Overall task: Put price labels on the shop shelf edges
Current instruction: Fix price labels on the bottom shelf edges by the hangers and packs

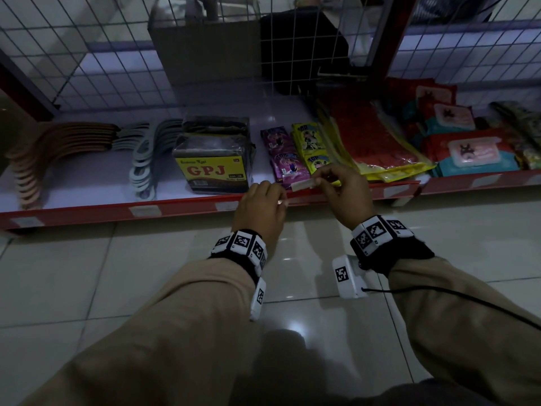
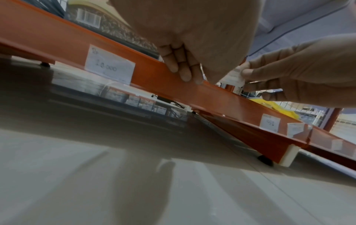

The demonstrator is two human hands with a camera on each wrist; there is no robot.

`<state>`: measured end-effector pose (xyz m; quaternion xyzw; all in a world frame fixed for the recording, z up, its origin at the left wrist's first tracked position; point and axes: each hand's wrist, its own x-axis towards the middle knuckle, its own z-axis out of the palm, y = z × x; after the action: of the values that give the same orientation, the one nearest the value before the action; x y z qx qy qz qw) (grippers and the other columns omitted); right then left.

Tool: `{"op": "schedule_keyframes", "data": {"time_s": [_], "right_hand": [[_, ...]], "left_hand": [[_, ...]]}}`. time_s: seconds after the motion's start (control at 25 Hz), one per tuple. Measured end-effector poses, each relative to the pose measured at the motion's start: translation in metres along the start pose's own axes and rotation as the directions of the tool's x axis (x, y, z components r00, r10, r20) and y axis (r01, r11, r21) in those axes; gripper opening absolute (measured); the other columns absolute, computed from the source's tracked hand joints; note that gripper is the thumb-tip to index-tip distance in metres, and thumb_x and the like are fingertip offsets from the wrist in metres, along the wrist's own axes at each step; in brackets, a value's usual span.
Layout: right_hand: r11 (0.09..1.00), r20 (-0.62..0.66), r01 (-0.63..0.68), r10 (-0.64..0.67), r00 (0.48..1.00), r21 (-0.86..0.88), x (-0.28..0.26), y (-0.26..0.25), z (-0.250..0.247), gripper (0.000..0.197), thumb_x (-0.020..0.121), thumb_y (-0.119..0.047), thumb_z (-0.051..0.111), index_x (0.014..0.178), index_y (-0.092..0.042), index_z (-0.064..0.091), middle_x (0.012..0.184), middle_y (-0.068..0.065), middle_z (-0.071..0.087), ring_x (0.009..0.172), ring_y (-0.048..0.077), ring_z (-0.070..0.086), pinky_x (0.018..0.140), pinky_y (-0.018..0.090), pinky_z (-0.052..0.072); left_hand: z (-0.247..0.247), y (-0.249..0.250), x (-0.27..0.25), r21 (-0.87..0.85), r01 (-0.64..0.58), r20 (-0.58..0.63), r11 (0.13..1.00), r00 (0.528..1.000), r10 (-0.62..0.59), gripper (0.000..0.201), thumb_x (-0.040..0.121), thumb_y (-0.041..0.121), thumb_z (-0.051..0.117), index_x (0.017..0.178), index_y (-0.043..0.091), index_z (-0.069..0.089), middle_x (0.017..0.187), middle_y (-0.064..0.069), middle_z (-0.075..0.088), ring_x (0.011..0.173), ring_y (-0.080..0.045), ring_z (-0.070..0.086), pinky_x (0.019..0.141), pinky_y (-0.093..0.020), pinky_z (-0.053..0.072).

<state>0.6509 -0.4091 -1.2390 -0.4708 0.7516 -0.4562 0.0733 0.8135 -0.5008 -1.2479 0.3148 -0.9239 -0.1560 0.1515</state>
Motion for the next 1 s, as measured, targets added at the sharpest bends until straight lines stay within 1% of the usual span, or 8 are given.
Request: {"op": "schedule_keyframes", "data": {"time_s": [0.16, 0.32, 0.4, 0.52, 0.64, 0.76, 0.88, 1.0], "right_hand": [[1.000, 0.016, 0.016, -0.016, 1.000, -0.024, -0.003, -0.001, 0.011, 0.009, 0.087, -0.006, 0.061, 0.089, -0.009, 0.069, 0.084, 0.004, 0.067, 0.083, 0.020, 0.061, 0.076, 0.036, 0.052], [0.998, 0.044, 0.061, -0.060, 0.997, -0.033, -0.008, 0.004, 0.011, 0.012, 0.086, -0.006, 0.062, 0.091, -0.014, 0.069, 0.085, 0.000, 0.067, 0.087, 0.014, 0.057, 0.079, 0.026, 0.048], [0.996, 0.046, 0.080, -0.078, 0.996, -0.034, -0.008, 0.006, 0.010, 0.013, 0.086, -0.006, 0.063, 0.091, -0.016, 0.069, 0.086, -0.002, 0.066, 0.088, 0.013, 0.055, 0.078, 0.024, 0.046], [0.986, 0.060, 0.121, -0.114, 0.992, -0.118, -0.008, 0.009, 0.012, 0.010, 0.085, -0.008, 0.064, 0.092, -0.014, 0.069, 0.090, 0.002, 0.065, 0.090, 0.020, 0.052, 0.077, 0.029, 0.041], [0.957, 0.094, 0.176, -0.158, 0.983, -0.229, -0.009, 0.009, 0.012, 0.011, 0.084, -0.010, 0.064, 0.094, -0.012, 0.069, 0.094, 0.009, 0.063, 0.092, 0.029, 0.052, 0.079, 0.036, 0.042], [0.903, 0.165, 0.225, -0.174, 0.971, -0.368, -0.013, 0.011, 0.007, 0.017, 0.084, -0.017, 0.064, 0.099, -0.011, 0.067, 0.098, 0.012, 0.062, 0.095, 0.032, 0.052, 0.080, 0.042, 0.044], [0.847, 0.229, 0.290, -0.206, 0.951, -0.446, -0.015, 0.013, 0.004, 0.017, 0.083, -0.016, 0.064, 0.098, -0.008, 0.067, 0.098, 0.015, 0.061, 0.093, 0.036, 0.051, 0.077, 0.042, 0.044], [0.830, 0.243, 0.305, -0.211, 0.947, -0.468, -0.014, 0.013, 0.006, 0.012, 0.084, -0.013, 0.063, 0.093, -0.008, 0.069, 0.094, 0.015, 0.061, 0.091, 0.036, 0.052, 0.075, 0.042, 0.046]], "left_hand": [[-0.005, -0.003, 0.003, -0.009, 0.000, 0.004, 1.000, 1.000, 0.000, 0.016, 0.092, 0.020, 0.050, 0.105, 0.012, 0.055, 0.102, -0.006, 0.056, 0.097, -0.024, 0.048, 0.079, -0.032, 0.038], [-0.003, 0.000, 0.002, -0.089, 0.042, -0.007, 0.995, 0.999, -0.043, 0.034, 0.093, 0.025, 0.051, 0.126, 0.014, 0.049, 0.104, -0.007, 0.058, 0.104, -0.027, 0.048, 0.087, -0.035, 0.039], [-0.001, -0.001, 0.002, -0.071, 0.041, 0.004, 0.997, 0.999, -0.041, 0.039, 0.094, 0.026, 0.051, 0.131, 0.015, 0.047, 0.107, -0.009, 0.057, 0.105, -0.028, 0.047, 0.089, -0.037, 0.039], [0.000, -0.004, 0.004, 0.065, -0.024, 0.050, 0.998, 0.999, 0.021, 0.028, 0.097, 0.025, 0.047, 0.121, 0.014, 0.056, 0.107, -0.010, 0.053, 0.102, -0.028, 0.045, 0.085, -0.036, 0.037], [0.001, -0.006, 0.005, 0.088, -0.042, 0.044, 0.995, 0.998, 0.039, 0.025, 0.097, 0.024, 0.047, 0.114, 0.012, 0.060, 0.105, -0.012, 0.054, 0.100, -0.029, 0.045, 0.084, -0.036, 0.037], [0.003, -0.005, 0.006, 0.112, -0.042, 0.030, 0.993, 0.999, 0.039, 0.024, 0.097, 0.023, 0.048, 0.112, 0.011, 0.062, 0.103, -0.012, 0.054, 0.099, -0.030, 0.046, 0.083, -0.036, 0.036], [0.004, -0.004, 0.007, 0.154, -0.030, 0.049, 0.988, 0.999, 0.022, 0.025, 0.096, 0.024, 0.047, 0.110, 0.011, 0.063, 0.103, -0.012, 0.054, 0.099, -0.030, 0.045, 0.082, -0.037, 0.036], [0.004, -0.002, 0.006, 0.185, -0.030, 0.054, 0.982, 0.998, 0.021, 0.028, 0.097, 0.027, 0.046, 0.108, 0.011, 0.065, 0.102, -0.010, 0.053, 0.099, -0.029, 0.045, 0.082, -0.037, 0.036]]}}
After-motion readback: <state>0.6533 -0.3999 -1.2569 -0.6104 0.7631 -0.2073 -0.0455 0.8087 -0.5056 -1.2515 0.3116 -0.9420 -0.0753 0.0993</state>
